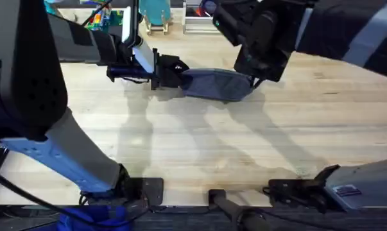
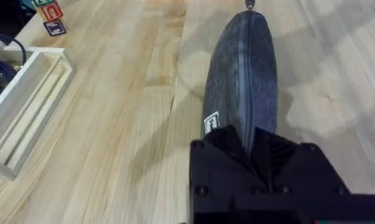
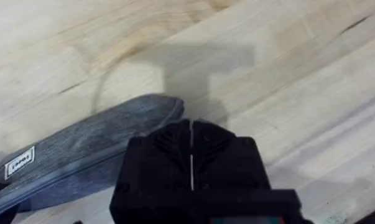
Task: Unzip the bag, pick up the pens from the table one at a time and place them inside, then zip the bag closed.
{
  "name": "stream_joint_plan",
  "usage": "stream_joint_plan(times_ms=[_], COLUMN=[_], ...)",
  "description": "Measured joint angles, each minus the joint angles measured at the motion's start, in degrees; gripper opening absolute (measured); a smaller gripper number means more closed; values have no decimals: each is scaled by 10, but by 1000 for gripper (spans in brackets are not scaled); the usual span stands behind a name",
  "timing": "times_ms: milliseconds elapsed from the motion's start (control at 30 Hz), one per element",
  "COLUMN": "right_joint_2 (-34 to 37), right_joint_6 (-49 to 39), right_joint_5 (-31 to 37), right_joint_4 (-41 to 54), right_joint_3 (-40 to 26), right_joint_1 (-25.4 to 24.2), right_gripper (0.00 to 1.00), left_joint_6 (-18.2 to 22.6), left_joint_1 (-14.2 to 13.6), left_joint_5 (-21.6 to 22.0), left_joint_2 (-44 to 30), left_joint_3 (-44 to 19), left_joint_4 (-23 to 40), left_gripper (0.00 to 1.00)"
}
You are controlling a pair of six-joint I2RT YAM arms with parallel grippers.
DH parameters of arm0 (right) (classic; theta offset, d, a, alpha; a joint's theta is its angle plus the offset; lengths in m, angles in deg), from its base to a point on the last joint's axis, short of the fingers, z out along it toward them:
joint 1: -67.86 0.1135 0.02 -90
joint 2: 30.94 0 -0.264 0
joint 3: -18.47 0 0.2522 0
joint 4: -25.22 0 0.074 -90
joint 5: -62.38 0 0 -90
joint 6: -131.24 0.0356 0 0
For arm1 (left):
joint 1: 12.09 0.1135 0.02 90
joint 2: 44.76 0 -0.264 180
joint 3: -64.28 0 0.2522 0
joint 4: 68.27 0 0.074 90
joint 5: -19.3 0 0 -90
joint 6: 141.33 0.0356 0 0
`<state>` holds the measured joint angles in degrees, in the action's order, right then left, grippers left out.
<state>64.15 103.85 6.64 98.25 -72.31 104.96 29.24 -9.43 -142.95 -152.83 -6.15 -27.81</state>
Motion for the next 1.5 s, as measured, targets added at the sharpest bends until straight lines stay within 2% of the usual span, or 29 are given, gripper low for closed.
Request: stream_joint_plan(times_ms=[433, 767, 1033, 1500], right_joint_2=[0, 0, 0, -7], right_joint_6=[-15, -164, -288, -323], right_joint_5=[-25, -33, -98, -151], right_joint_4=[-3, -77, -112, -140], right_joint_3=[-2, -2, -2, 67], right_joint_1=[-37, -50, -79, -115], right_gripper=[29, 30, 30, 30], left_joint_6=[0, 0, 0, 0], left_joint_1=[-3, -3, -3, -3], left_joint_5=[-2, -1, 0, 0], left_joint_2=[0, 0, 0, 0], left_joint_3=[1, 2, 2, 2], left_joint_4=[0, 0, 0, 1], left_gripper=[43, 43, 42, 43])
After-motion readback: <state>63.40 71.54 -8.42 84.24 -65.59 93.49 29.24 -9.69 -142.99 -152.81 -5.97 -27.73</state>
